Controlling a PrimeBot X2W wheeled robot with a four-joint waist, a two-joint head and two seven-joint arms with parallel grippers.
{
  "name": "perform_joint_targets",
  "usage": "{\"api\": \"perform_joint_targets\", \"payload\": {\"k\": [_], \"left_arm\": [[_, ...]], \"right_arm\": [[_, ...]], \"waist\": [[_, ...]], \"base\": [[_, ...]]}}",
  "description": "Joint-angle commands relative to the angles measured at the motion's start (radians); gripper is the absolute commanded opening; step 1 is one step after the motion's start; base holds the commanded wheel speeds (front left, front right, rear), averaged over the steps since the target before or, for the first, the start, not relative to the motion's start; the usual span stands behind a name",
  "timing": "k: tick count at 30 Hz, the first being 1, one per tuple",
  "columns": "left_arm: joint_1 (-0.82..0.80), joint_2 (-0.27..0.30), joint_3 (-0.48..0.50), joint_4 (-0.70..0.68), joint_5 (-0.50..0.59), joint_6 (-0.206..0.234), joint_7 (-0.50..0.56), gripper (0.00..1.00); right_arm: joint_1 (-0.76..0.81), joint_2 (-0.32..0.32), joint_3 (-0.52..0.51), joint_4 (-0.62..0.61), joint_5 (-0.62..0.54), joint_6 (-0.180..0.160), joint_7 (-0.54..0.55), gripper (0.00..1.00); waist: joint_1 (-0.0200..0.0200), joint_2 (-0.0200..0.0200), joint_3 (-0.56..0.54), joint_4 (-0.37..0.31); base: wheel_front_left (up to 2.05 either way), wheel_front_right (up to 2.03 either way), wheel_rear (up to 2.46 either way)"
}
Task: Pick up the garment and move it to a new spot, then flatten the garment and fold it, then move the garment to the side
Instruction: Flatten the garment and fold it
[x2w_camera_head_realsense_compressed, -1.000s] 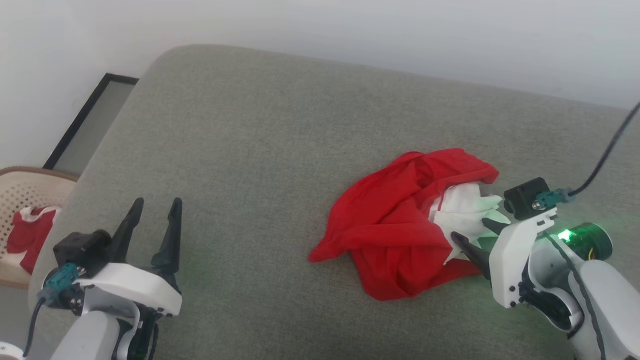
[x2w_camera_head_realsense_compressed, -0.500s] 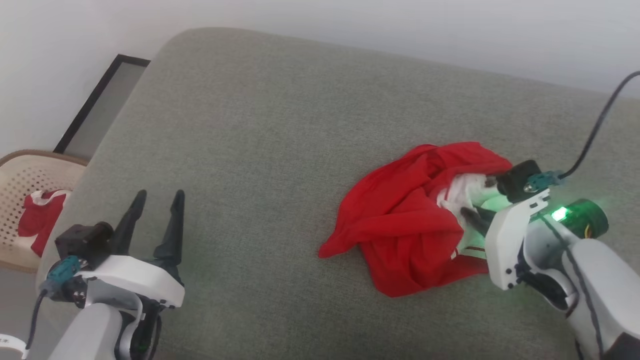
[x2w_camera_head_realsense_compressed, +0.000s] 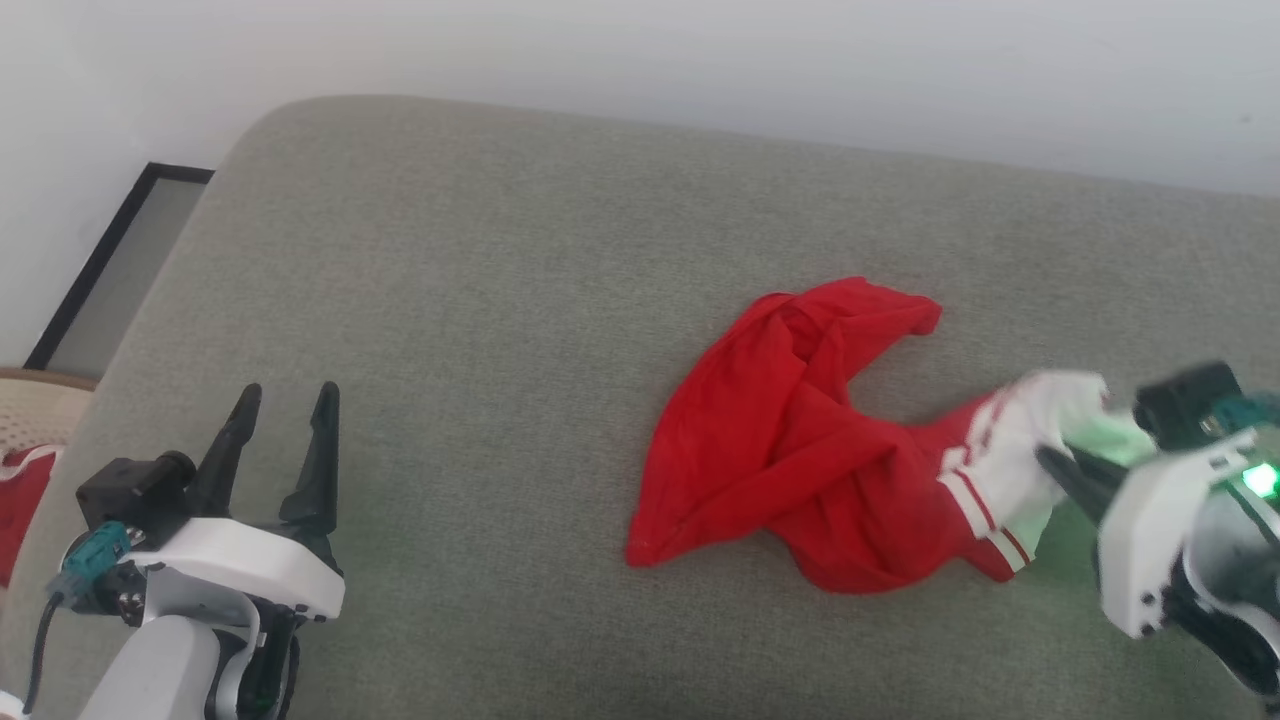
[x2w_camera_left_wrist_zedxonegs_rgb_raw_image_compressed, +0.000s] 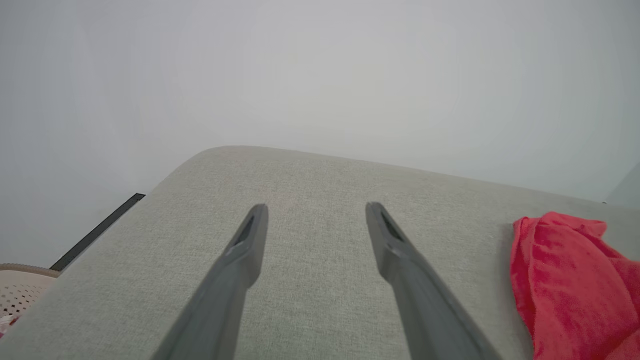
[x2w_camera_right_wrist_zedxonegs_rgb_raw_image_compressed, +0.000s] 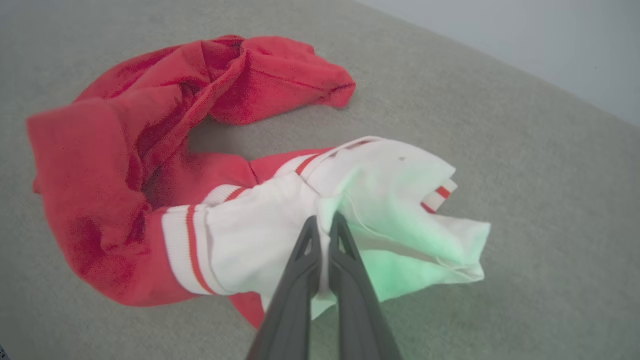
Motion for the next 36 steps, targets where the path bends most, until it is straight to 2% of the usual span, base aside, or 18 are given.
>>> {"api": "perform_joint_targets", "payload": {"k": [1,7,8,10,11,12,15,20,28,31,36], "left_arm": [[0.005,0.004,0.004,-0.005,-0.005,0.004,-0.004,1.0],[-0.005,0.006,0.002,-0.008,-0.006,0.002,-0.004,1.0],[-0.008,0.007,0.0,-0.007,-0.006,0.001,-0.003,1.0],[-0.016,0.009,-0.005,-0.005,-0.003,-0.002,0.003,1.0],[-0.016,0.009,-0.005,-0.005,-0.003,-0.002,0.003,1.0],[-0.019,0.008,-0.009,-0.005,-0.004,-0.004,0.006,1.0],[-0.025,0.013,-0.01,-0.007,-0.009,-0.006,0.019,1.0],[-0.027,0.027,-0.014,-0.021,-0.02,-0.013,0.046,1.0],[-0.037,0.06,-0.023,-0.068,-0.041,-0.017,0.133,1.0],[-0.05,0.072,-0.032,-0.084,-0.051,-0.023,0.182,1.0],[-0.086,0.089,-0.052,-0.101,-0.069,-0.035,0.265,1.0]], "right_arm": [[0.055,-0.004,-0.039,-0.005,0.011,-0.001,0.007,0.0],[0.14,0.042,-0.094,0.06,0.026,-0.001,0.015,0.0],[0.137,0.043,-0.094,0.08,0.016,-0.001,0.012,0.05],[0.123,0.067,-0.087,0.115,0.026,-0.001,0.021,0.74],[0.123,0.067,-0.087,0.115,0.026,-0.001,0.021,0.74],[0.113,0.071,-0.084,0.126,0.023,-0.001,0.017,1.0],[0.089,0.081,-0.071,0.143,0.032,-0.001,0.022,1.0],[0.073,0.072,-0.073,0.105,0.042,-0.001,0.004,1.0],[0.097,0.1,-0.154,0.0,0.03,-0.001,-0.064,1.0],[0.102,0.123,-0.189,-0.032,-0.002,-0.001,-0.104,1.0],[0.098,0.187,-0.263,-0.035,-0.084,-0.001,-0.243,1.0]], "waist": [[0.0,0.0,0.0,-0.013],[0.0,0.0,0.009,-0.028],[0.0,0.0,0.012,-0.029],[0.0,0.0,0.015,-0.031],[0.0,0.0,0.015,-0.031],[0.0,0.0,0.015,-0.032],[0.0,0.0,0.013,-0.038],[0.0,0.0,-0.003,-0.059],[0.0,0.0,-0.037,-0.111],[0.0,0.0,-0.05,-0.136],[0.0,0.0,-0.07,-0.201]], "base": [[0.0,0.0,0.0],[0.0,0.0,0.0],[0.0,0.0,0.0],[0.0,0.0,0.0],[0.0,0.0,0.0],[0.0,0.0,0.0],[0.0,0.0,0.0],[0.0,0.0,0.0],[0.0,0.0,0.0],[0.0,0.0,0.0],[0.0,0.0,0.0]]}}
